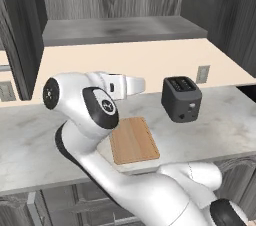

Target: Grab the spray bottle from the cabinet, then place it next to the cutting board for sanitizing. Then grab the dish brush from the countertop next to the sink and place it next to the cutting board.

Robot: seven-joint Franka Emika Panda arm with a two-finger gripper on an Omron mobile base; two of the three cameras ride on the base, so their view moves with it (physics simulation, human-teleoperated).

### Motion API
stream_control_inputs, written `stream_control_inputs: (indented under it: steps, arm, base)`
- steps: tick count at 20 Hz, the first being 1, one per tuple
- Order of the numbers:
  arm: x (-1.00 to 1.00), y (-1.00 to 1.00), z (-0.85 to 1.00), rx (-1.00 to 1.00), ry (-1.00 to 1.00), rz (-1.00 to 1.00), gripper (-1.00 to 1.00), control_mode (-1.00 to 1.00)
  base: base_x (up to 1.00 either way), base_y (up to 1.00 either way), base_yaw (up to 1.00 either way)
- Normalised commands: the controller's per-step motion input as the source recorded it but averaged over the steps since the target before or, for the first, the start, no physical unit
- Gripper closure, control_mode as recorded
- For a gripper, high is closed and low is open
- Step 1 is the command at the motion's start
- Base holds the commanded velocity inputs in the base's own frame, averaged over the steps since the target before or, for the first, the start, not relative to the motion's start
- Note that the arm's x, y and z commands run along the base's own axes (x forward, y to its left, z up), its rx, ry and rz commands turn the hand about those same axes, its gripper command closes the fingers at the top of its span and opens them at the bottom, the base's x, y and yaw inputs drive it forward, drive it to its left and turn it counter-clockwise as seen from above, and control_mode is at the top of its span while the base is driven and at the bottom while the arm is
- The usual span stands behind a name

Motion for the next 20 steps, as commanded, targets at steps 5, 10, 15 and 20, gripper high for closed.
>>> stream_control_inputs:
  steps: [5,10,15,20]
  arm:
    - [-0.10,-1.00,0.03,-0.03,0.13,0.31,-1.00,-1.00]
    - [-0.08,-0.81,-0.14,0.02,0.04,0.23,-1.00,-1.00]
    - [0.00,-0.40,-0.27,0.17,0.00,0.06,-1.00,-1.00]
    - [0.00,-0.18,-0.21,0.26,-0.10,0.00,-1.00,-1.00]
  base:
    - [0.00,0.00,0.00]
    - [0.00,0.00,0.00]
    - [0.00,0.00,0.00]
    - [0.00,0.00,0.00]
